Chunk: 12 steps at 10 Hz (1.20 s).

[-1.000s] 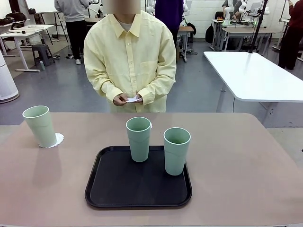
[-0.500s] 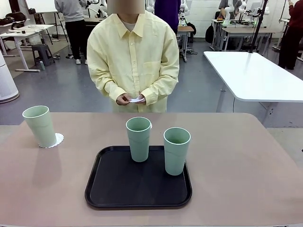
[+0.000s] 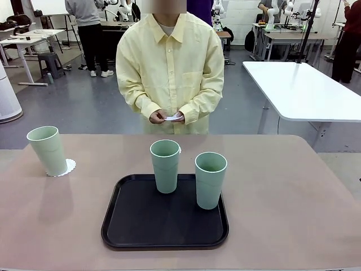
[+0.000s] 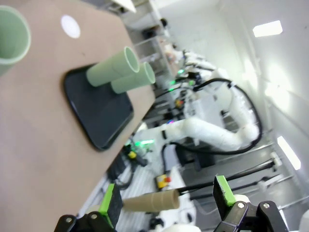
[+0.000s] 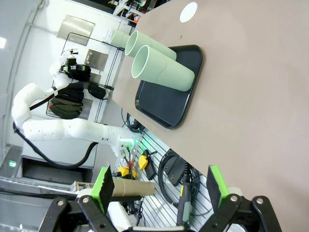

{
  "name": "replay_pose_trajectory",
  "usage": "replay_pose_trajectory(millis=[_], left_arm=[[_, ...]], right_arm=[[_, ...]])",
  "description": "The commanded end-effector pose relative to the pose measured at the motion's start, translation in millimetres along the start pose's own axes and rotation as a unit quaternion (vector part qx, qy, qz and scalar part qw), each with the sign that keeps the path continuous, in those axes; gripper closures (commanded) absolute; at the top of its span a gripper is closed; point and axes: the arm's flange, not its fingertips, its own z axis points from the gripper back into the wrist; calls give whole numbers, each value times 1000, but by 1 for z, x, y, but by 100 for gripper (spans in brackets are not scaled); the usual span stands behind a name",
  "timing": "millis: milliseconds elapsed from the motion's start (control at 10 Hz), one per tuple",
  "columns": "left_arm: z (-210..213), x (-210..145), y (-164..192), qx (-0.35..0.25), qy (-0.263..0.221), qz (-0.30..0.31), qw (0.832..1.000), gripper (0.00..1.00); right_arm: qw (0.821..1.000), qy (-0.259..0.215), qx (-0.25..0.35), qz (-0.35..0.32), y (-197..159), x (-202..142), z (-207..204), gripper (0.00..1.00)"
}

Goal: Place coasters on the table and set cups on them.
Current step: Take one Reusable plastic cup from the Flat Tray and place it on a coaster set by the human.

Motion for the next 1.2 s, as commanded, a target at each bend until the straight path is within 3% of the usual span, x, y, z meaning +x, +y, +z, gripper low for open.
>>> replay_pose_trajectory(millis=[0,200,400,600,800,900,1100], left_arm=[[-43,6,-53,108,7,-77,991,0],[-96,32,-95,161,71,-160,971,0],[-153,51,-95,220,134,-217,942,0],[-204,68,-80,277,154,-326,891,0],[-235,76,-63,297,173,-415,842,0],[-245,80,-53,310,174,-434,828,0],[-252,90,-29,316,192,-429,824,0]], right_arm=[[1000,-2,5,0,0,0,0,0],[1000,-2,5,0,0,0,0,0],[1000,-2,5,0,0,0,0,0],[1000,-2,5,0,0,0,0,0],[1000,-2,5,0,0,0,0,0],[1000,-2,5,0,0,0,0,0],[1000,-2,5,0,0,0,0,0]])
